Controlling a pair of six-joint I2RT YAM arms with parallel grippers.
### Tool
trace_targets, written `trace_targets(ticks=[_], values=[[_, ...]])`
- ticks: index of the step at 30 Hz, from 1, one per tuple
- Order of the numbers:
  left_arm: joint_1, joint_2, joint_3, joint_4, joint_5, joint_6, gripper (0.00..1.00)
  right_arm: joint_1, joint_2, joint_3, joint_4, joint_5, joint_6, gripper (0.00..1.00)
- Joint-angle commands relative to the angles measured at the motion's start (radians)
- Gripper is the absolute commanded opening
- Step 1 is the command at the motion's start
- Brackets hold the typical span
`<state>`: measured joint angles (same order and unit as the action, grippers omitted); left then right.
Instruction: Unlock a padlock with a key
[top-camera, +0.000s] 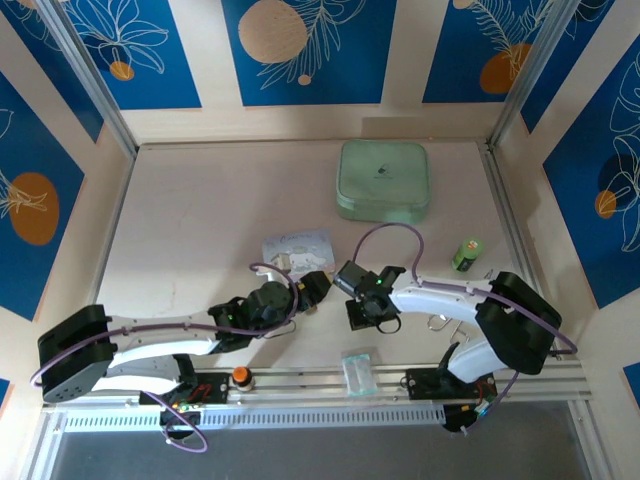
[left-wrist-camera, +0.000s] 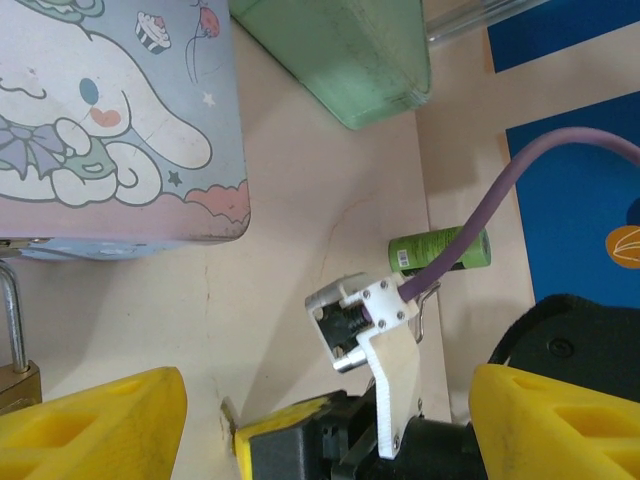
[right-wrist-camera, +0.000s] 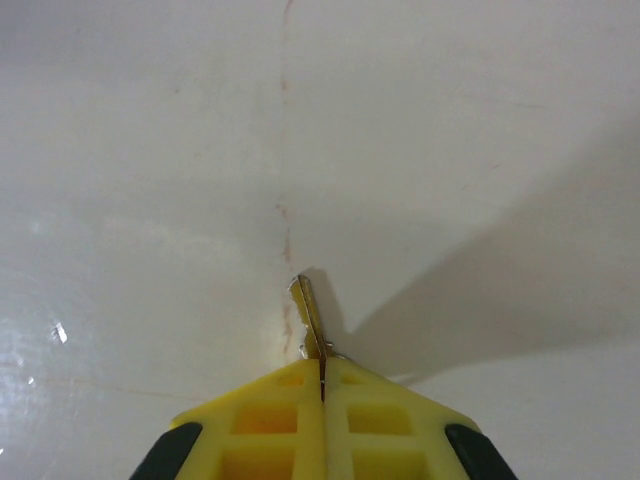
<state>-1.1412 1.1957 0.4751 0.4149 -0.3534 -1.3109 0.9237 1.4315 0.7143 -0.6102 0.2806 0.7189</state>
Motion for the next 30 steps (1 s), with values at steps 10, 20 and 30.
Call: trace_targets(ticks=[10, 20, 30], values=[[-0.003, 0.005, -0.001, 0.034, -0.053, -0.076, 0.66, -0.034, -0.141, -0.015, -0.071, -0.097, -0.04, 0.0], [-0.018, -0.008, 0.042, 0.027, 0.07, -0.412, 0.64, -0.065, -0.29, 0.143, -0.213, -0.103, -0.113, 0.0], [-0.051, -0.012, 0.005, 0.196, 0.028, -0.657, 0.85, -0.064, -0.292, 0.335, -0.171, -0.157, -0.135, 0.0]])
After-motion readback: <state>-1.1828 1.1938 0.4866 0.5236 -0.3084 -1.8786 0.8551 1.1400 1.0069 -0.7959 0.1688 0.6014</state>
